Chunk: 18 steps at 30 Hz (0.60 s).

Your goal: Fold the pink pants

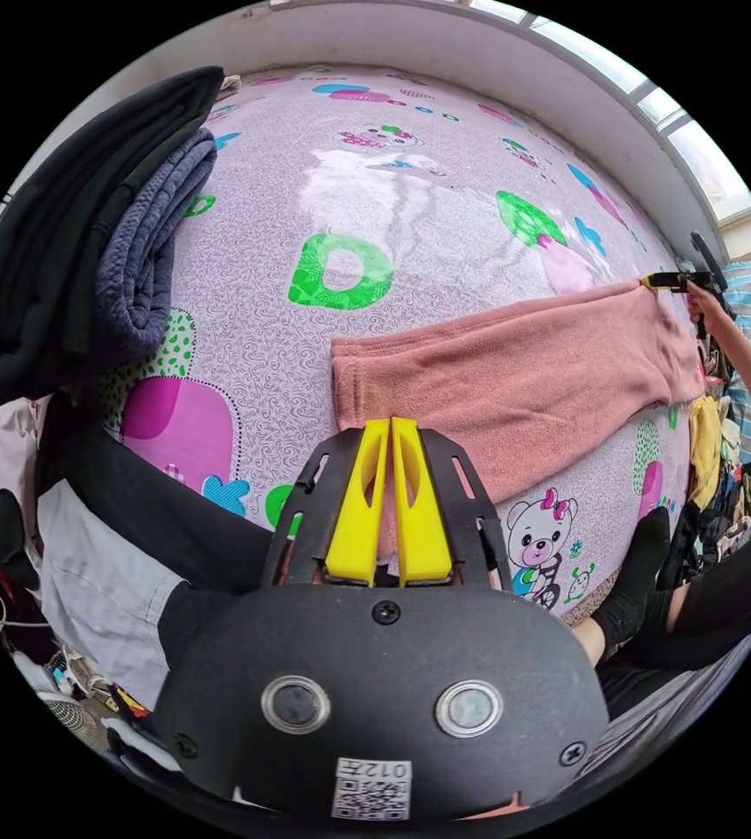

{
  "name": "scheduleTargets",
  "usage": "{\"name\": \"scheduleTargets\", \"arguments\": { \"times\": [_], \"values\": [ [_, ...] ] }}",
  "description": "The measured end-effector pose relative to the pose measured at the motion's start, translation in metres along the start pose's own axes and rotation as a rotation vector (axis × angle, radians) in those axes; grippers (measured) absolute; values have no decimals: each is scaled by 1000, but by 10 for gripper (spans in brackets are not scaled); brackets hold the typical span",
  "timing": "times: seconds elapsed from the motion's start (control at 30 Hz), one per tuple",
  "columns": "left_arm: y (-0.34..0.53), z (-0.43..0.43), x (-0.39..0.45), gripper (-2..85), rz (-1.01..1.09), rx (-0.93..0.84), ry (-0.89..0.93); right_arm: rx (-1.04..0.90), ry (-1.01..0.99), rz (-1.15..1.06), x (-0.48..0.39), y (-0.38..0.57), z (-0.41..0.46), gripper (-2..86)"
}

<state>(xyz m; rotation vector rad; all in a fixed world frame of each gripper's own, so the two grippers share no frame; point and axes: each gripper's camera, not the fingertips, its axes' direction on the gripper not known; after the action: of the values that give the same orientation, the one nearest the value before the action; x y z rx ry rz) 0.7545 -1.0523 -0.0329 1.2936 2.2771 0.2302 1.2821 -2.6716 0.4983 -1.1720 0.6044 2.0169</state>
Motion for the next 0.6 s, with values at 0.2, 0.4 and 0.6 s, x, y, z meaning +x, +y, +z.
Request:
{"name": "scheduleTargets", "arguments": {
  "times": [0.2,0.4,0.6],
  "values": [
    [-12,-3,15,-2,34,-21,-22,137,110,-48,-38,43,-65,78],
    [-21,-6,27,-2,44,-28,-26,102,111,-38,-64,99,-94,82],
    [-30,-8,44,-2,79,-42,-65,92,213,7,-87,135,-107,7]
  ]
}}
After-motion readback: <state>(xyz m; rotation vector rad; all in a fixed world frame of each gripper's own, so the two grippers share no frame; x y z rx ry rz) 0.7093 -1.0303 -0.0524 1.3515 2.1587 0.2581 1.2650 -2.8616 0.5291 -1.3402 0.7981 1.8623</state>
